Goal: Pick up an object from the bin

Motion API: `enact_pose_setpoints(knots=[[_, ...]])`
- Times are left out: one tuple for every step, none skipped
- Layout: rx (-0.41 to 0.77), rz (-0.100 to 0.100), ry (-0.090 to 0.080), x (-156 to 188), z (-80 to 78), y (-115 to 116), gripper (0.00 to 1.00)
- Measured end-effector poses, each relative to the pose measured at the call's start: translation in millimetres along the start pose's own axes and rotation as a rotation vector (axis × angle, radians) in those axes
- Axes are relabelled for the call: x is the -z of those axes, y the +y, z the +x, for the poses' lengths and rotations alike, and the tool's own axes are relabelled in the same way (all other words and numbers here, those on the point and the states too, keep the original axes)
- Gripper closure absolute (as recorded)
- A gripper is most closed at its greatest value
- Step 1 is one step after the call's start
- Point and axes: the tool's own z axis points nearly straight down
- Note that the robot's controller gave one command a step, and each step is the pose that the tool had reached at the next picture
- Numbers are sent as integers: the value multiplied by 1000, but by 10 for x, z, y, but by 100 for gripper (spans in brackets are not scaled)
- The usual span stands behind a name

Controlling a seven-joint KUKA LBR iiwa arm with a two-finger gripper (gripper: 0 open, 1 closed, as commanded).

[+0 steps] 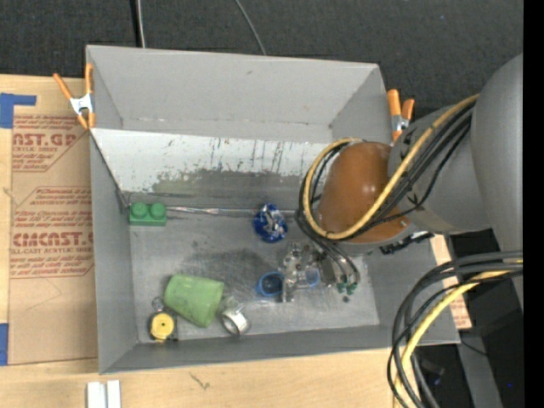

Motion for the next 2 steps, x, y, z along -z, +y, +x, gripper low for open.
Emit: enact_pose_setpoints(knots=[[0, 0, 5, 216, -6, 6, 100], [0, 0, 7, 216, -9, 12, 100]])
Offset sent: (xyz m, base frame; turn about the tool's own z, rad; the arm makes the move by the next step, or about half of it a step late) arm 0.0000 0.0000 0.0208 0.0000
